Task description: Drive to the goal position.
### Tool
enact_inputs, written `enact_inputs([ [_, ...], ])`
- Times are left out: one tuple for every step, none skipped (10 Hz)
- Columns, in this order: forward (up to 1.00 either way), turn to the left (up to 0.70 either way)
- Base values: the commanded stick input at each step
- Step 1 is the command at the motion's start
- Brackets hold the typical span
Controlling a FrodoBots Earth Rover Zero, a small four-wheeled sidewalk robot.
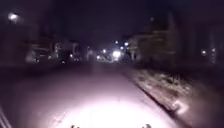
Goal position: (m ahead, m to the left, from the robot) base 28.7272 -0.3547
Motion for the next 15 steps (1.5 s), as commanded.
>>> enact_inputs([
  [1.0,0.0],
  [1.0,0.0],
  [1.0,0.0],
  [1.0,0.0],
  [1.0,0.0],
  [1.0,0.0],
  [1.0,0.0],
  [1.0,0.0],
  [1.0,0.0],
  [1.0,0.0],
  [1.0,0.0],
  [1.0,0.0],
  [1.0,0.0],
  [1.0,0.0],
  [1.0,0.0],
])
